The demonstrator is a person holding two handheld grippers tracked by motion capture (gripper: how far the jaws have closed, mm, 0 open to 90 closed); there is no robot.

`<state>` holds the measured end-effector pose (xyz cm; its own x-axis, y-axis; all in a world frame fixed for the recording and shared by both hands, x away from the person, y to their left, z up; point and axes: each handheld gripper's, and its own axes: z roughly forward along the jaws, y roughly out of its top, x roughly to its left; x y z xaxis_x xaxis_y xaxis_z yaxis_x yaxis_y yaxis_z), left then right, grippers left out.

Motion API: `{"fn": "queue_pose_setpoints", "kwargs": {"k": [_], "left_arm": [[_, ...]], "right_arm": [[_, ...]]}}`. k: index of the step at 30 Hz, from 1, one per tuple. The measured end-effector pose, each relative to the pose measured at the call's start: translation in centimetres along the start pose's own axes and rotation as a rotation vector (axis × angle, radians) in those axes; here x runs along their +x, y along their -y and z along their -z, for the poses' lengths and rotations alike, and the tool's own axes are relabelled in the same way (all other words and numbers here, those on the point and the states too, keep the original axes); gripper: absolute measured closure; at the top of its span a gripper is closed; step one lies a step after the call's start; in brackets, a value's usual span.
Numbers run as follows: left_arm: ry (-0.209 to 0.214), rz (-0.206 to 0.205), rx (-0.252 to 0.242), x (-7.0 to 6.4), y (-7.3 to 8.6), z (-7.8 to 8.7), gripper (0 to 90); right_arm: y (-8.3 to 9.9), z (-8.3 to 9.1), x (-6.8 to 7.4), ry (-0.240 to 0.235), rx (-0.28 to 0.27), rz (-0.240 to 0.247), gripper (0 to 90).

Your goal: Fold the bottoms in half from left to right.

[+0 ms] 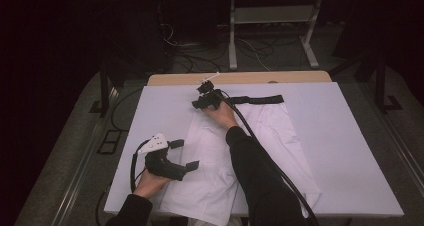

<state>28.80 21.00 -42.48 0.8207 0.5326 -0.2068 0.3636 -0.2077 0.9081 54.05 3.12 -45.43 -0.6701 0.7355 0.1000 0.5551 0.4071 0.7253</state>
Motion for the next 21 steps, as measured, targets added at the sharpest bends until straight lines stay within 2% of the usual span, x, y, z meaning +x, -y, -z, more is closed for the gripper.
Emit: {"fn": "queue_pose_setpoints", "kwargs": {"k": [5, 6, 7, 9, 11, 12, 14, 15, 16, 17, 21], "left_arm": [[0.000, 0.000, 0.000, 0.03, 0.01, 0.01, 0.0], [0.000, 0.000, 0.001, 0.04, 0.01, 0.01, 0.0], [0.000, 0.000, 0.001, 0.03, 0.00, 0.00, 0.0], [0.000, 0.001, 0.000, 0.01, 0.00, 0.02, 0.0], [-0.007, 0.009, -0.009, 0.11, -0.02, 0.15, 0.0], [-0.007, 0.009, -0.009, 0.11, -0.02, 0.15, 0.0], [-0.014, 0.015, -0.017, 0.21, -0.02, 0.32, 0.0], [-0.014, 0.015, -0.017, 0.21, -0.02, 0.32, 0.0], [-0.018, 0.016, -0.017, 0.22, 0.01, 0.35, 0.0], [-0.019, 0.016, -0.015, 0.21, 0.02, 0.34, 0.0], [-0.026, 0.014, -0.003, 0.19, 0.10, 0.35, 0.0]], "right_arm": [[-0.15, -0.17, 0.27, 0.031, 0.001, 0.005, 44.1], [-0.16, -0.19, 0.31, 0.037, 0.000, 0.006, 46.4], [-0.15, -0.19, 0.42, 0.064, 0.001, 0.013, 52.4], [-0.13, -0.18, 0.46, 0.077, 0.002, 0.016, 54.6], [-0.18, -0.08, 0.74, 0.101, 0.017, 0.044, 61.5], [-0.18, -0.08, 0.74, 0.101, 0.017, 0.044, 61.5], [-0.29, 0.09, 0.80, 0.086, 0.029, 0.042, 72.8], [-0.29, 0.09, 0.80, 0.086, 0.029, 0.042, 72.8], [-0.32, 0.23, 0.68, 0.066, 0.032, 0.020, 80.2], [-0.32, 0.33, 0.59, 0.059, 0.032, 0.002, 83.1], [-0.22, 0.73, 0.13, 0.038, 0.016, -0.050, 85.2]]}}
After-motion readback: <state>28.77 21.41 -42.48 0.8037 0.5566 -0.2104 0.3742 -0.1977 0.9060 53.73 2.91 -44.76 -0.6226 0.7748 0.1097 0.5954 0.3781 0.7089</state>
